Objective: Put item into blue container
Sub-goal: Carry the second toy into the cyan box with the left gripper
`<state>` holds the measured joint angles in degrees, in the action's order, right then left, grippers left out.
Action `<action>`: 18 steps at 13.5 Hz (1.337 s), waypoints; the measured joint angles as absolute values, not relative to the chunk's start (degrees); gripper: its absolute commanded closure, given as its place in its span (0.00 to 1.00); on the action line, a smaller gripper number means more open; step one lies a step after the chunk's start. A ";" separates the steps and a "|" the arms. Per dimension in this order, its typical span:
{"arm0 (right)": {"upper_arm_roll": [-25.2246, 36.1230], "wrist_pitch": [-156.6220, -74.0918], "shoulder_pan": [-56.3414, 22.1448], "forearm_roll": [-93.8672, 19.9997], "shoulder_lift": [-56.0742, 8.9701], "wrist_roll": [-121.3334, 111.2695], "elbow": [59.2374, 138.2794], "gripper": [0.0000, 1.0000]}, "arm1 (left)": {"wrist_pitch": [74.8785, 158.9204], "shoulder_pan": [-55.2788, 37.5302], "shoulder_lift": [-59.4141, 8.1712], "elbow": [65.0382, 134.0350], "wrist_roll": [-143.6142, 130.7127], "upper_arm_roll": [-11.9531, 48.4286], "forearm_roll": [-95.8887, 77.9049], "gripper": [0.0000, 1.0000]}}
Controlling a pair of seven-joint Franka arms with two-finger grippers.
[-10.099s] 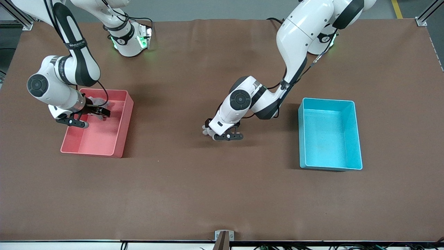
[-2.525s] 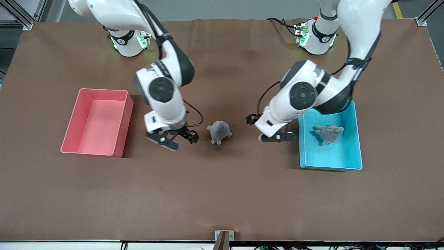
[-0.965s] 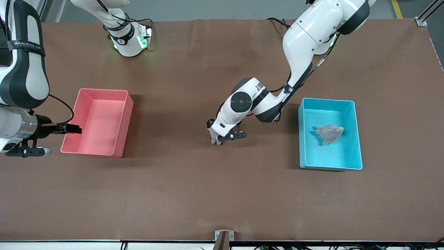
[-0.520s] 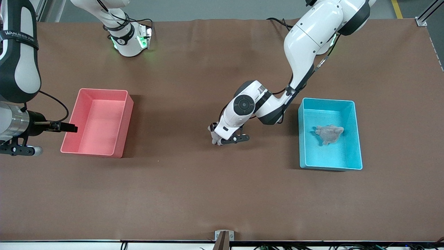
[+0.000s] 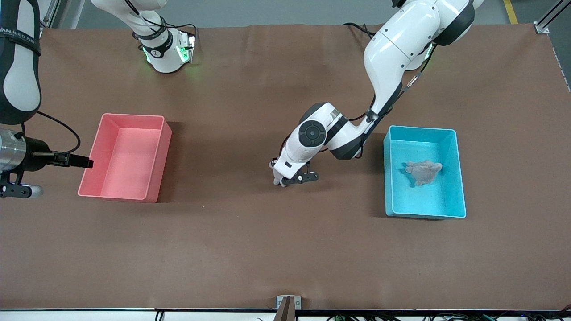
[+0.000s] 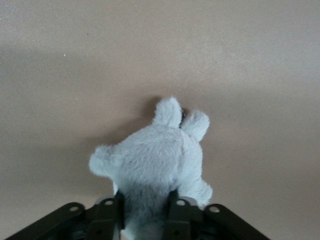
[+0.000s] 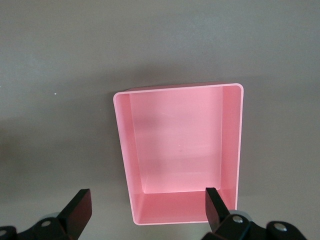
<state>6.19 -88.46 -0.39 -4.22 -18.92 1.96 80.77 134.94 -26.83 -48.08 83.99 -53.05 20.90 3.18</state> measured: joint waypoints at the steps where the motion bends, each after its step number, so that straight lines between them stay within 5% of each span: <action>1: 6.29 -88.44 -0.34 -4.22 -18.92 1.97 80.72 0.00 | 134.93 -26.76 -47.94 83.69 -53.05 20.88 3.18 0.77; 4: 6.41 -88.43 -0.07 -4.19 -18.93 1.99 80.72 0.00 | 130.03 -26.17 -45.16 82.77 -53.02 20.87 3.18 0.77; 11: 6.41 -88.52 0.44 -4.12 -18.92 1.99 78.62 0.00 | 94.66 -14.24 -22.14 84.30 -28.92 20.75 3.25 0.78; 15: 6.39 -88.51 0.48 -4.10 -18.93 1.99 78.59 0.00 | 95.01 -2.77 -11.81 96.01 -8.60 20.62 3.29 0.78; 18: 6.38 -88.38 0.49 -4.10 -18.93 1.99 78.59 0.00 | 104.53 6.35 -9.34 105.98 5.43 20.49 3.30 0.78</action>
